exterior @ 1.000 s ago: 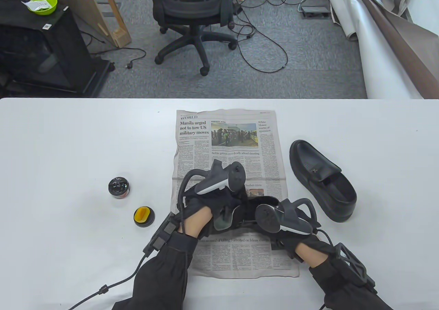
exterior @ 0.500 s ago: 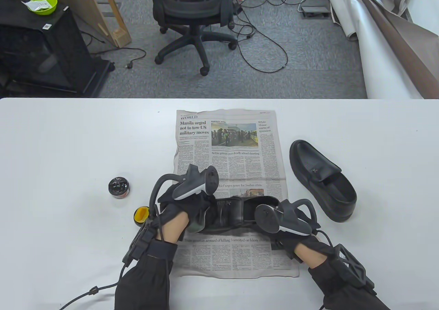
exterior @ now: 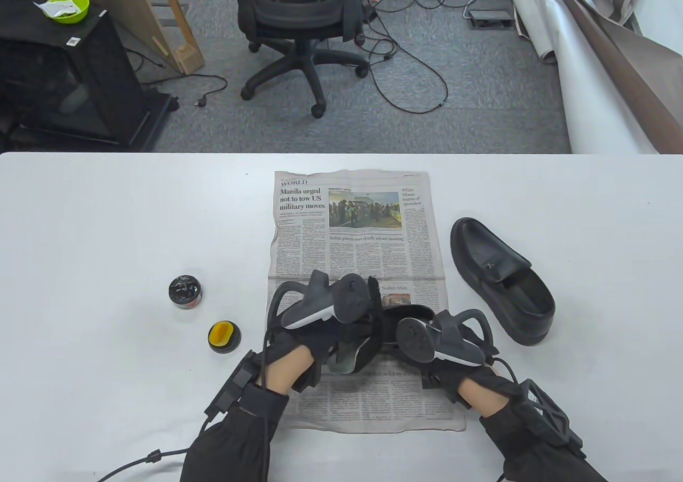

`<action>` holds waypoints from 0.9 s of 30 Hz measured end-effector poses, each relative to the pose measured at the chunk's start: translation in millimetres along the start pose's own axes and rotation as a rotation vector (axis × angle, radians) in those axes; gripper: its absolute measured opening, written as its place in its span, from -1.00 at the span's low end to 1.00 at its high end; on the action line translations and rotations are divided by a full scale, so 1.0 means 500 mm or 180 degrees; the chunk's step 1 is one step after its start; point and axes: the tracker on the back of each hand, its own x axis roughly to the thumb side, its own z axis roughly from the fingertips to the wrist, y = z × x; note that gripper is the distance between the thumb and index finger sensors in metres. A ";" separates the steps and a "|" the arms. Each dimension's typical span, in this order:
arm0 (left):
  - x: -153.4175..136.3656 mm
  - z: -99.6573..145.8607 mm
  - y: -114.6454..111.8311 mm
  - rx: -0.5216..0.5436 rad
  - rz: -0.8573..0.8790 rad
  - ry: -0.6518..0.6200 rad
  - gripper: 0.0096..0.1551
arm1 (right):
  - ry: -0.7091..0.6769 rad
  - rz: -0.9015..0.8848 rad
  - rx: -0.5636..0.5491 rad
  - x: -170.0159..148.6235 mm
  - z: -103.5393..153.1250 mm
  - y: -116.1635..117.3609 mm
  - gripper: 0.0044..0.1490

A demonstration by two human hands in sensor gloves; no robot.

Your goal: Dip and apply built-in sponge shoe polish on shoes

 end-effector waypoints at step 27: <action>-0.111 0.111 -0.035 0.0015 -0.0112 0.0676 -0.37 | 0.0039 0.0019 0.0010 0.001 0.000 -0.001 -0.46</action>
